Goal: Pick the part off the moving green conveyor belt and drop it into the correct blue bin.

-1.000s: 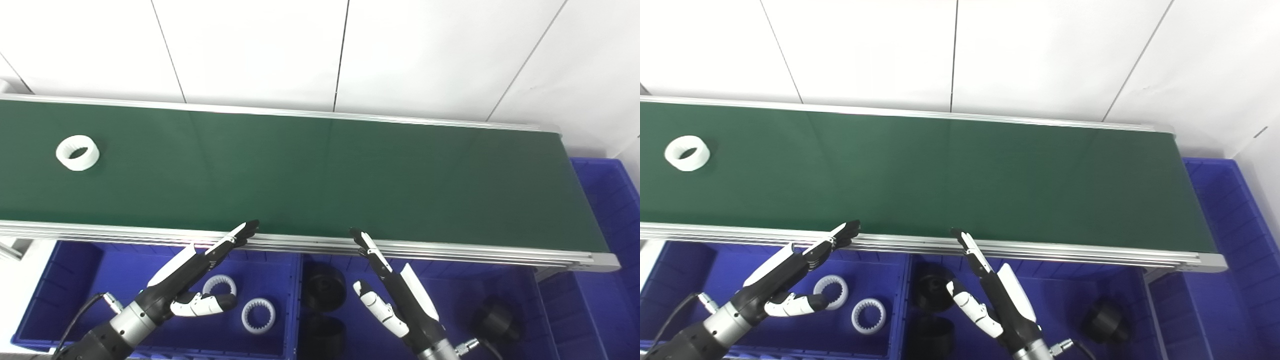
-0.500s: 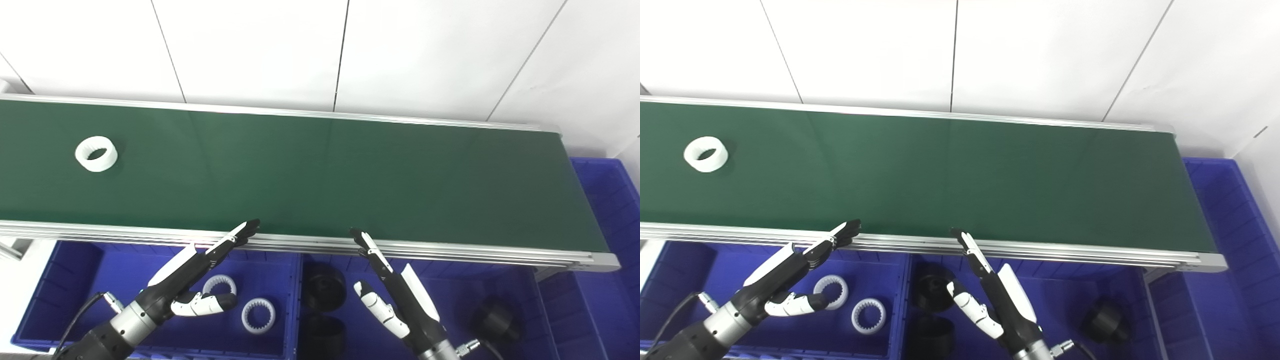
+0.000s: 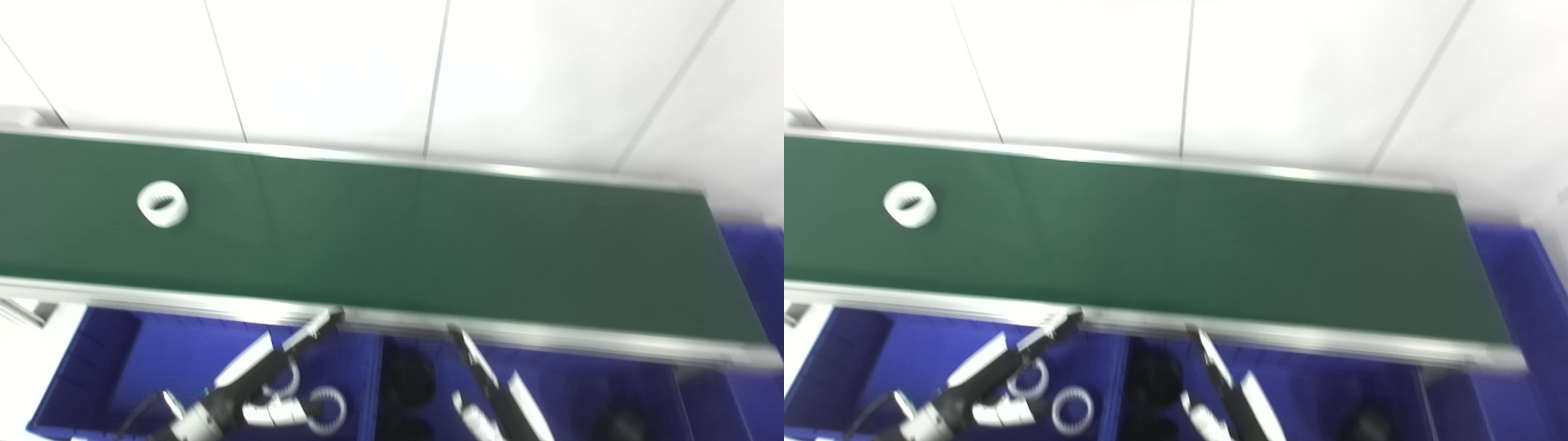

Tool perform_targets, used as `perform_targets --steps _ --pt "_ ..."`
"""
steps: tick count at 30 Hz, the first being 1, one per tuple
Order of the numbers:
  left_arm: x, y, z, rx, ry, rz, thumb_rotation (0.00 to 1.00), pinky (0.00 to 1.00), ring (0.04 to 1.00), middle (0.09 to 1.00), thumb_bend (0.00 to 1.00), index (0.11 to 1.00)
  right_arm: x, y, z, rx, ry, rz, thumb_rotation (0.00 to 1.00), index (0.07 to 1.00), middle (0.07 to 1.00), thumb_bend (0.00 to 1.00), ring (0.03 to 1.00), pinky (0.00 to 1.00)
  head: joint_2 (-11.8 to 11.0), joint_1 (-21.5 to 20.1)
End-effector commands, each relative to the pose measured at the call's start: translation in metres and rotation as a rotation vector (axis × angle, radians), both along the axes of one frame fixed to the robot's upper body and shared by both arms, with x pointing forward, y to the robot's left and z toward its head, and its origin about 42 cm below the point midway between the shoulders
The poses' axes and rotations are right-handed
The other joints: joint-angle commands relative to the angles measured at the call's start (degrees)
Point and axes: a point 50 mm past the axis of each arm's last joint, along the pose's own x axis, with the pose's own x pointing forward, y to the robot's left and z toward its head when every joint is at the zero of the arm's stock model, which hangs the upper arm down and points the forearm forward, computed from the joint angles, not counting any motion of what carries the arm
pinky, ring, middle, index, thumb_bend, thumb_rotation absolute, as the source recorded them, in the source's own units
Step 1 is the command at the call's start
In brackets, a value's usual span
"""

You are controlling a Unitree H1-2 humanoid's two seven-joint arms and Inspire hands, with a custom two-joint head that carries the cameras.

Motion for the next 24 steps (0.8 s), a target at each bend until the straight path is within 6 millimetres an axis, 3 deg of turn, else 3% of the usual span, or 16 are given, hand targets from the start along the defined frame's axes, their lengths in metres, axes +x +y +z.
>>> perform_targets --steps 1,8,18,21,22,24 --pt "0.008 0.003 0.007 -0.006 -0.054 0.010 0.69 0.93 0.984 1.000 0.50 0.990 0.006 0.004 0.008 0.030 -0.088 0.007 1.00 0.987 1.000 0.44 0.991 0.95 -0.50 -0.63" --pt "0.010 0.004 0.007 0.017 -0.064 0.007 0.68 0.93 0.987 1.000 0.51 0.991 0.006 0.005 0.006 0.045 -0.081 0.005 0.96 0.984 1.000 0.42 0.982 0.93 -0.27 -0.56" --pt "0.014 0.005 0.020 0.024 -0.118 0.009 0.64 0.92 0.979 1.000 0.49 0.991 0.005 0.004 0.009 0.039 -0.092 0.009 0.98 0.990 1.000 0.42 0.992 0.95 0.52 -0.46" --pt "0.024 0.013 0.046 0.122 -0.247 -0.004 0.61 0.93 0.985 1.000 0.49 0.997 0.006 0.003 0.009 0.035 -0.095 0.014 0.99 0.994 1.000 0.42 0.995 0.96 0.72 0.21" --pt "0.029 0.016 0.056 0.159 -0.298 -0.009 0.53 0.94 0.991 1.000 0.49 1.000 0.006 0.003 0.009 0.033 -0.096 0.016 1.00 0.997 1.000 0.42 0.993 0.95 0.72 0.66" --pt "0.038 0.023 0.073 0.209 -0.369 -0.018 0.48 0.95 0.994 1.000 0.49 1.000 0.008 0.004 0.008 0.029 -0.097 0.019 1.00 0.998 1.000 0.42 0.992 0.95 0.51 0.94"
